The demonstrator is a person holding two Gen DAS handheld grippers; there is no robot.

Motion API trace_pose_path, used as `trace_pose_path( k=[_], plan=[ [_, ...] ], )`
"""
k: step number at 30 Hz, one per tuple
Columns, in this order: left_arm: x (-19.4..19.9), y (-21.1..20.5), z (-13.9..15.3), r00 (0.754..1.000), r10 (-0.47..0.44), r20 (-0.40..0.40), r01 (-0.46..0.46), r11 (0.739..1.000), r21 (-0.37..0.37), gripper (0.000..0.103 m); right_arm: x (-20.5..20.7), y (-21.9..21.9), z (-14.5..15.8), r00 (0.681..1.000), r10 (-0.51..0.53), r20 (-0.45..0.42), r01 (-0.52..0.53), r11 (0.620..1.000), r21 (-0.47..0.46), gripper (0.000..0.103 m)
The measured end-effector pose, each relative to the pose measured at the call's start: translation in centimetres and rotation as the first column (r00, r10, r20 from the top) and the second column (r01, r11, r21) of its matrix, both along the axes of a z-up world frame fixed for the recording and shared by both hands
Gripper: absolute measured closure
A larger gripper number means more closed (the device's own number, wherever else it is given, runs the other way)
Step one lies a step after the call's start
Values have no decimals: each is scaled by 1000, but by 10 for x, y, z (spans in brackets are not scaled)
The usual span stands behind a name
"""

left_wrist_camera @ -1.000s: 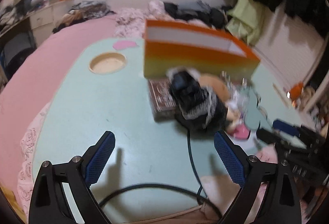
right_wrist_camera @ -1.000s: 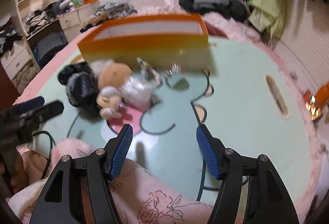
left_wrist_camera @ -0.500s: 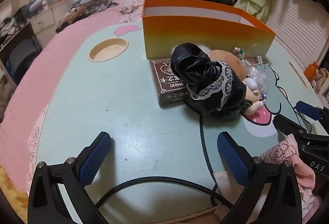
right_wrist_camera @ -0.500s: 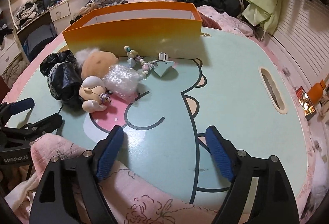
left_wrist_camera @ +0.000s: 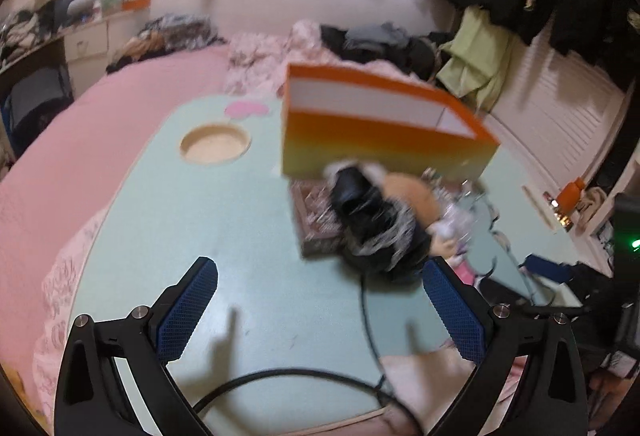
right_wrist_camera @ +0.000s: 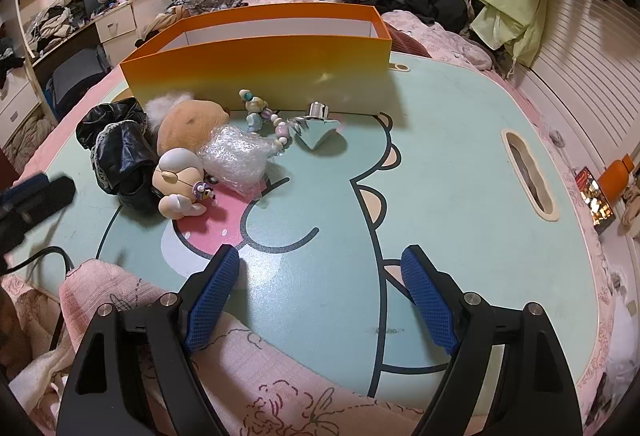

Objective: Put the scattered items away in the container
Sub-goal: 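Grasp the black lace-trimmed bag with the left gripper while the right grasps the white-haired figurine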

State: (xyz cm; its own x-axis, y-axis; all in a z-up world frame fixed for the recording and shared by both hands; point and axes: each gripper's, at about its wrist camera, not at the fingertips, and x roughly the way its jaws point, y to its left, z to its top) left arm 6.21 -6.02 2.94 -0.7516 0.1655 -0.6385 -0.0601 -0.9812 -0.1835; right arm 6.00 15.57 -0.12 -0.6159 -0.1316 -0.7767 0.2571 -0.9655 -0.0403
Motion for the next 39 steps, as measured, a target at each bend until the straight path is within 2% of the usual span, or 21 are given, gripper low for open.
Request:
trace_pose_path(
  k=[6, 8, 9, 11, 12, 13, 15, 18, 21, 23, 25, 27, 28, 29, 31, 36, 39],
  plan=[
    [-20, 24, 8, 998, -61, -18, 60, 998, -27, 2, 0, 0, 0, 1000, 0, 0, 0, 1000, 0, 20],
    [-29, 32, 7, 998, -71, -2, 70, 996, -45, 6, 0, -1, 0, 1000, 0, 0, 0, 1000, -1, 20],
    [-32, 34, 5, 997, -74, 6, 74, 996, -51, 12, 0, -1, 0, 1000, 0, 0, 0, 1000, -1, 20],
    [-38, 37, 1, 996, -84, 36, 86, 995, -53, 35, 0, -1, 0, 1000, 0, 0, 0, 1000, -1, 20],
    [-40, 36, -3, 994, -91, 56, 94, 995, -43, 53, 0, -1, 0, 1000, 0, 0, 0, 1000, 0, 20],
    [-41, 35, -5, 993, -100, 66, 102, 995, -23, 59, 0, -1, 0, 1000, 0, 0, 0, 1000, 0, 20],
    [-36, 29, -5, 993, -104, 55, 104, 995, 10, 64, 0, -1, 0, 1000, 0, 0, 0, 1000, -1, 20],
    [-27, 17, -1, 995, -93, 33, 91, 995, 49, 66, 0, -1, 0, 1000, 0, 0, 0, 1000, -1, 20],
    [-11, 5, 5, 998, -64, 2, 64, 997, 54, 66, 3, -1, 2, 1000, 25, -2, -25, 999, -28, 20],
    [2, -5, 14, 999, -41, -25, 42, 998, 48, 66, 8, 0, 10, 998, 52, -37, -54, 997, -61, 20],
    [11, -15, 23, 999, -24, -48, 26, 999, 41, 66, 17, -4, 22, 991, 79, -109, -86, 994, -62, 20],
    [17, -24, 31, 998, -10, -62, 12, 999, 42, 66, 22, -14, 32, 977, 149, -152, -159, 986, -58, 20],
    [19, -30, 34, 998, 4, -68, -1, 999, 51, 66, 23, -21, 35, 970, 188, -155, -198, 979, -56, 27],
    [20, -33, 36, 997, 12, -72, -8, 998, 57, 66, 21, -27, 36, 965, 221, -144, -232, 971, -60, 34],
    [22, -41, 41, 996, 26, -83, -20, 997, 75, 66, 10, -39, 33, 964, 254, -83, -261, 962, -78, 56],
    [25, -46, 44, 995, 20, -93, -8, 992, 123, 66, -9, -65, 18, 964, 266, -11, -266, 963, -51, 58],
    [25, -43, 45, 995, 14, -98, -2, 992, 123, 66, -22, -72, 11, 967, 256, 12, -255, 966, -52, 58]
  ],
)
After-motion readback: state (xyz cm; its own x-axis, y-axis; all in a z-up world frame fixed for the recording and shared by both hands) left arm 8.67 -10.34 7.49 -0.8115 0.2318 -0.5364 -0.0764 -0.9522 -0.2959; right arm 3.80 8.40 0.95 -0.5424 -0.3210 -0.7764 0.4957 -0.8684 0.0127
